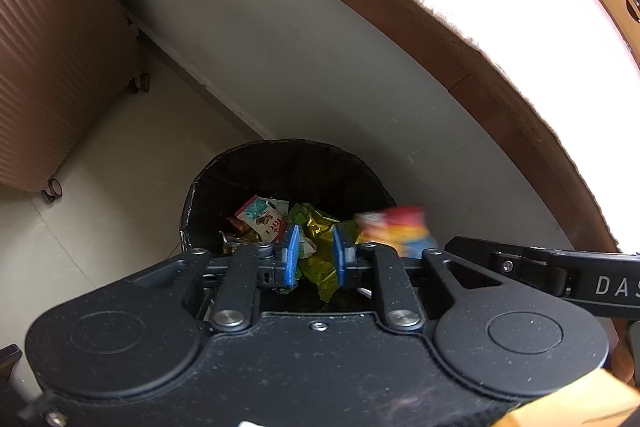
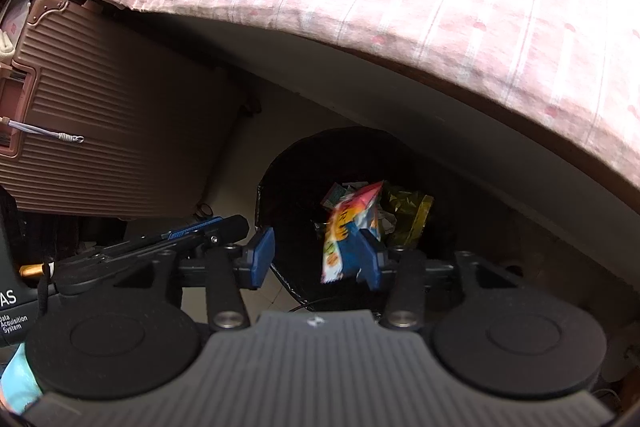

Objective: Collect trash
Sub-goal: 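Carry the crayon and snack bag down to the black bin and open both tools, then bring both open tools back up over the bed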

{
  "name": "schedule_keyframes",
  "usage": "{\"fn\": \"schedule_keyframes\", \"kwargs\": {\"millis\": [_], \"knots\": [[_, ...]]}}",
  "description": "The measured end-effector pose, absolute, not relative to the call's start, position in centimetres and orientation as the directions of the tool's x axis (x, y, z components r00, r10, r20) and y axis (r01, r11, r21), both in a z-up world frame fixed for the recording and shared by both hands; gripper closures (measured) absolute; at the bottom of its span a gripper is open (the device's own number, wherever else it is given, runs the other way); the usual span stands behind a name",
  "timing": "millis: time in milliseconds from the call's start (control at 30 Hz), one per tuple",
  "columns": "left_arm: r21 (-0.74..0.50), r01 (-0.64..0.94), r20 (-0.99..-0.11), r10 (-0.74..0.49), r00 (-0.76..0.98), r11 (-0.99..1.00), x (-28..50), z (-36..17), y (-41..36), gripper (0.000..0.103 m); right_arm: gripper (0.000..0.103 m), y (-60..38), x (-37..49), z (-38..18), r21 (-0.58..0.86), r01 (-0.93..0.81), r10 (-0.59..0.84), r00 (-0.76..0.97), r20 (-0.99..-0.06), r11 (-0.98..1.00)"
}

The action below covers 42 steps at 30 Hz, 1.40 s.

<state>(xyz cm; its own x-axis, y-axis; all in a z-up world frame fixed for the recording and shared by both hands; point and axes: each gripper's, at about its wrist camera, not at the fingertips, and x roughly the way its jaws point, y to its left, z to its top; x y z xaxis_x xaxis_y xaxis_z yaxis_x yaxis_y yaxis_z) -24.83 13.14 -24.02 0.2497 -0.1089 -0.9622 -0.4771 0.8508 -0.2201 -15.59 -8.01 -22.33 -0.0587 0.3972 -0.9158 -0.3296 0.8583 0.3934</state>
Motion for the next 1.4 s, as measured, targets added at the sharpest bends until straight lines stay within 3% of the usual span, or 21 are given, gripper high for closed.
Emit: {"fn": "schedule_keyframes", "kwargs": {"millis": [300, 667, 1133, 1267, 1400], "knots": [[-0.190, -0.462, -0.965, -0.078, 0.251, 0.867, -24.6, -23.2, 12.7, 0.066, 0.039, -8.0, -15.6, -22.3, 0.388, -0.324, 0.395, -0.047, -0.918, 0.863], [-0.170, -0.429, -0.955, -0.041, 0.293, 0.887, -23.5, -20.6, 11.9, 0.057, 0.039, -8.4, -15.2, -20.6, 0.374, -0.355, 0.403, 0.010, -0.915, 0.857], [-0.153, -0.309, -0.869, 0.021, 0.495, 0.939, -17.1, -11.3, 9.8, 0.036, 0.035, -12.3, -9.2, -10.7, 0.323, -0.420, 0.464, 0.295, -0.835, 0.848], [-0.173, -0.271, -0.832, 0.007, 0.555, 0.947, -12.9, -8.3, 8.6, 0.027, 0.034, -14.7, -5.1, -8.0, 0.275, -0.396, 0.435, 0.405, -0.804, 0.876], [-0.178, -0.235, -0.804, -0.004, 0.595, 0.956, -7.9, -6.2, 6.2, 0.025, 0.034, -17.5, -0.5, -5.9, 0.235, -0.351, 0.394, 0.502, -0.770, 0.906]]}}
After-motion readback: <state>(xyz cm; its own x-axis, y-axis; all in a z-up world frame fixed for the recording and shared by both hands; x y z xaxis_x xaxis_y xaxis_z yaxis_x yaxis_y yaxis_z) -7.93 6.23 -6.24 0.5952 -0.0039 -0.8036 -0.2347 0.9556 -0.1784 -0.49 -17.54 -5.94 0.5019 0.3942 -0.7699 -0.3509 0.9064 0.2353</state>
